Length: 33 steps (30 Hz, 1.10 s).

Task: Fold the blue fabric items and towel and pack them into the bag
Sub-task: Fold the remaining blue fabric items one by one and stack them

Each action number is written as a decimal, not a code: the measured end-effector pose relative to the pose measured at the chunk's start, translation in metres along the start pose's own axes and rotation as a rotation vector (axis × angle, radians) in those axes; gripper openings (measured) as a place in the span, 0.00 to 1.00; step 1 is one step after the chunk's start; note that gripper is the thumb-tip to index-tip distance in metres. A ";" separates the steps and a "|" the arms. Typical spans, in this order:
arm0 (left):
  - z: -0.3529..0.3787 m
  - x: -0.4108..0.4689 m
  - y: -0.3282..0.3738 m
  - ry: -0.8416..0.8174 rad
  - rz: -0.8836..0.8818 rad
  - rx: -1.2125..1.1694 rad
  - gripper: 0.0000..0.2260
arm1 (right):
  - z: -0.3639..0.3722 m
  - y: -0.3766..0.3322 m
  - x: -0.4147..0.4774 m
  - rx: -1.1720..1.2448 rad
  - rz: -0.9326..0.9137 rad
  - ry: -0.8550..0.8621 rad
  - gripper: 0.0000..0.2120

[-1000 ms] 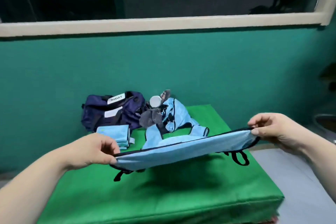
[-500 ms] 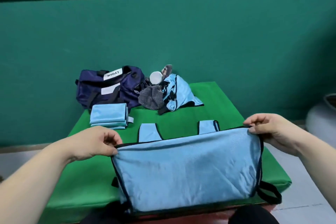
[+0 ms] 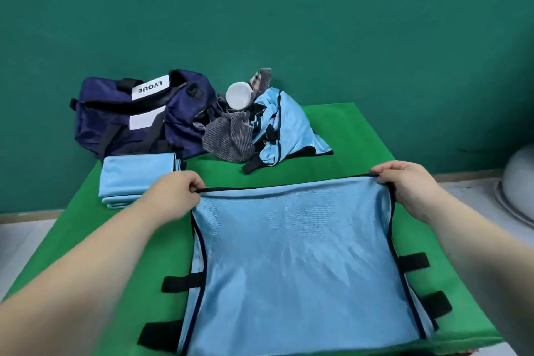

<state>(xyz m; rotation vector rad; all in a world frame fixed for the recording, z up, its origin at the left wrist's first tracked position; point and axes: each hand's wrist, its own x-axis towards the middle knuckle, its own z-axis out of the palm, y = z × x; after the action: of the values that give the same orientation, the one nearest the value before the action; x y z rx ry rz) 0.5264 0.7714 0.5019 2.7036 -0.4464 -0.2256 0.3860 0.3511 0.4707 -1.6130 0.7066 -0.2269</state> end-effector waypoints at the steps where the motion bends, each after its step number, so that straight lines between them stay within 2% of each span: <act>1: 0.010 0.010 -0.003 0.002 -0.009 -0.012 0.11 | 0.005 0.005 0.011 -0.071 -0.009 0.024 0.10; 5: 0.050 0.027 -0.011 0.003 0.006 -0.034 0.10 | 0.020 0.024 0.037 -0.478 -0.063 0.048 0.05; 7: 0.064 0.019 -0.011 0.018 0.061 -0.018 0.12 | 0.024 0.031 0.038 -0.601 -0.094 0.038 0.05; 11: 0.083 -0.022 -0.013 0.048 0.175 -0.118 0.08 | 0.025 0.045 0.006 -0.560 -0.223 0.162 0.06; 13: 0.091 -0.049 -0.014 0.024 0.196 -0.109 0.08 | 0.026 0.052 -0.022 -0.578 -0.279 0.153 0.08; 17: 0.097 -0.096 -0.018 0.009 0.201 -0.041 0.10 | 0.045 0.070 -0.071 -0.640 -0.412 -0.013 0.10; 21: 0.096 -0.134 -0.032 0.067 0.183 -0.008 0.10 | 0.086 0.087 -0.116 -0.717 -0.570 -0.178 0.10; 23: 0.095 -0.151 -0.041 0.086 0.163 0.007 0.11 | 0.112 0.090 -0.140 -0.727 -0.574 -0.269 0.11; 26: 0.096 -0.174 -0.056 0.095 0.141 0.021 0.19 | 0.154 0.093 -0.171 -0.744 -0.573 -0.377 0.15; 29: 0.096 -0.188 -0.073 0.109 0.128 0.017 0.13 | 0.193 0.096 -0.194 -0.797 -0.583 -0.441 0.20; 33: 0.092 -0.195 -0.093 0.093 0.110 0.033 0.15 | 0.234 0.095 -0.215 -0.876 -0.596 -0.506 0.22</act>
<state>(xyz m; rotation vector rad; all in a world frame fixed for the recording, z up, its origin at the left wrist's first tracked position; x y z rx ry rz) 0.3495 0.8860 0.3991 2.6980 -0.5735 -0.0617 0.3109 0.6642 0.3905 -2.5686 -0.1357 0.0963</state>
